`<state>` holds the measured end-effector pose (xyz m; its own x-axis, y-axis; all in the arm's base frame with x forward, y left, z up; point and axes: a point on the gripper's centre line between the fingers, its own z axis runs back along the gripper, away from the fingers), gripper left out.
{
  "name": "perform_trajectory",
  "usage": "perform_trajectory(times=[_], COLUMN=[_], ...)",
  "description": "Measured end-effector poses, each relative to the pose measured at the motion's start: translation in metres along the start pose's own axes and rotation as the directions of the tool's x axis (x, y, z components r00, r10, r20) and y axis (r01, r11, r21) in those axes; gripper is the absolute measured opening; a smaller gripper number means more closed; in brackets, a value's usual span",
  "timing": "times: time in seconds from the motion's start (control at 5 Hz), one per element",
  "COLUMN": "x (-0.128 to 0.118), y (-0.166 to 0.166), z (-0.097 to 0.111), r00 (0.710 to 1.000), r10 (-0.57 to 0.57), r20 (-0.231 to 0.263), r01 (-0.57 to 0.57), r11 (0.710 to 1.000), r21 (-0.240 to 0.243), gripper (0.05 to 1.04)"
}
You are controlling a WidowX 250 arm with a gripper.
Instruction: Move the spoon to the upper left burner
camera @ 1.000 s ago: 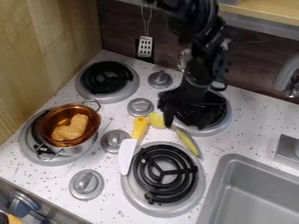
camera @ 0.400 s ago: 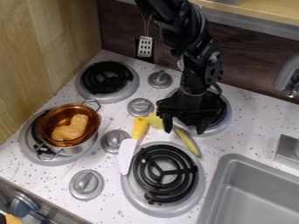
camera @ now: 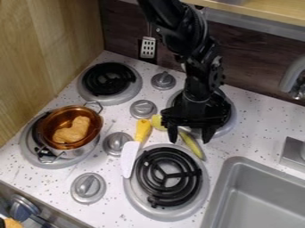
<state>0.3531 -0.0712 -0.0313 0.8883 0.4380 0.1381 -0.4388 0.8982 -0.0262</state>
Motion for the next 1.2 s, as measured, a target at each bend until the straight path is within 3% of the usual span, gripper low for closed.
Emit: perform_trajectory(times=[0.2,0.8,1.2], x=[-0.0026,0.0020,-0.0010], y=[-0.0062,-0.0085,-0.0110], z=[-0.0063,-0.0104,-0.0141], r00=[0.999,1.000,1.000], r10=[0.009,0.000,0.000], r20=[-0.033,-0.018,0.014], r01=[-0.010,0.000,0.000], r11=[1.000,1.000,1.000], r21=[-0.022,-0.010,-0.009], gripper=[0.999,0.968,0.642])
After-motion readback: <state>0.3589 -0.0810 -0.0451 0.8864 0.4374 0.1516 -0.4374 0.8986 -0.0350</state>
